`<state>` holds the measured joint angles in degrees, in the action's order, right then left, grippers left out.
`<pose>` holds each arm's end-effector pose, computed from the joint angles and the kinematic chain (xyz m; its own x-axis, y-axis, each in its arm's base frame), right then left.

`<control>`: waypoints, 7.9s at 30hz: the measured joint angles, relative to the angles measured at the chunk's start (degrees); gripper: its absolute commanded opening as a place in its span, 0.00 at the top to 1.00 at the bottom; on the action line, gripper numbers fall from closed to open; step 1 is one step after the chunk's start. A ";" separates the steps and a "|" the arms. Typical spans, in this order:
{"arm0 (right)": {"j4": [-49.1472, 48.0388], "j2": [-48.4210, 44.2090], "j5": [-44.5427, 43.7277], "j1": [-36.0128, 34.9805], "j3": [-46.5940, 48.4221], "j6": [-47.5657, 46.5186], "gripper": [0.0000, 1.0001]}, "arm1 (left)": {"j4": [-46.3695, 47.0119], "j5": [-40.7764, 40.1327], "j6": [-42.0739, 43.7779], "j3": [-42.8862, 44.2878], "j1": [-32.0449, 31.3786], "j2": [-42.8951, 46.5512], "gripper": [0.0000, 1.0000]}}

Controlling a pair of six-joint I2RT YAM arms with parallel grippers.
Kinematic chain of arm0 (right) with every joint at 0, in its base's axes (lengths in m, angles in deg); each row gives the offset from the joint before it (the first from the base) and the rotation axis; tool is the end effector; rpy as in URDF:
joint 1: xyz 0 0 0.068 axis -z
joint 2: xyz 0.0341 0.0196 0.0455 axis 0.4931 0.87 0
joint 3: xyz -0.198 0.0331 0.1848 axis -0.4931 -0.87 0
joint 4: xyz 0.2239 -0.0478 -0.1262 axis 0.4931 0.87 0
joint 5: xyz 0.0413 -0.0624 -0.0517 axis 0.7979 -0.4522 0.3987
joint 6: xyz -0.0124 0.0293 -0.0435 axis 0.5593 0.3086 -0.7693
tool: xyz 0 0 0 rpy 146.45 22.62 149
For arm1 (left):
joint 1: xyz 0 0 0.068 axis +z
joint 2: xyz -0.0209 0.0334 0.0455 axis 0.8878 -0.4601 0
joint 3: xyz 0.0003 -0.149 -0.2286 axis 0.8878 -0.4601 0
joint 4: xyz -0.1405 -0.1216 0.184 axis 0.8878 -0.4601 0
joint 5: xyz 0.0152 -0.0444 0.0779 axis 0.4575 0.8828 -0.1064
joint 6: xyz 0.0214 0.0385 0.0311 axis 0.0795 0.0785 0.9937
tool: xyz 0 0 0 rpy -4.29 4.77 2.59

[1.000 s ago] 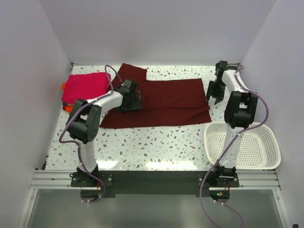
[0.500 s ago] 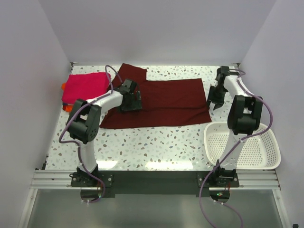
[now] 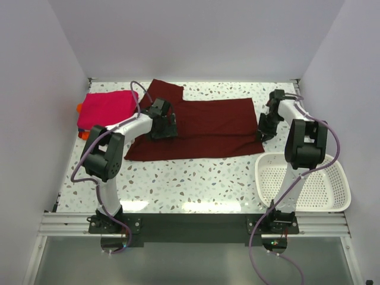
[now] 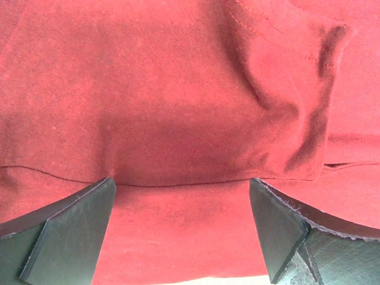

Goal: Fold and stack the t-shirts
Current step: Fold the tshirt

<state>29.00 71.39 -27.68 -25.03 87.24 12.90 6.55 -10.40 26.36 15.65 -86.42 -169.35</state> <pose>0.3982 -0.0282 0.1818 -0.9340 0.3238 -0.1512 0.3054 0.9429 0.1329 0.3617 -0.1541 0.1766 -0.8688 -0.2113 -0.4478 -0.1662 0.9764 -0.1383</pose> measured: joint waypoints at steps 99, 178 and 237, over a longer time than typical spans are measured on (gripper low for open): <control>-0.33 1.22 3.80 -0.37 -2.97 -11.19 0.68 | 2.78 12.52 5.53 -0.02 -11.13 2.58 0.00; 4.70 6.38 8.63 -0.44 6.71 -13.20 1.00 | 2.60 9.03 5.90 -2.69 -11.10 2.80 0.00; -0.72 5.73 5.86 -10.36 3.76 -1.60 0.30 | 8.98 -5.60 1.51 -17.07 0.15 9.40 0.00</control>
<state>28.28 77.12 -21.82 -35.39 91.00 11.31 15.53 -16.00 27.87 -1.42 -86.26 -159.96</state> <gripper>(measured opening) 0.705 0.997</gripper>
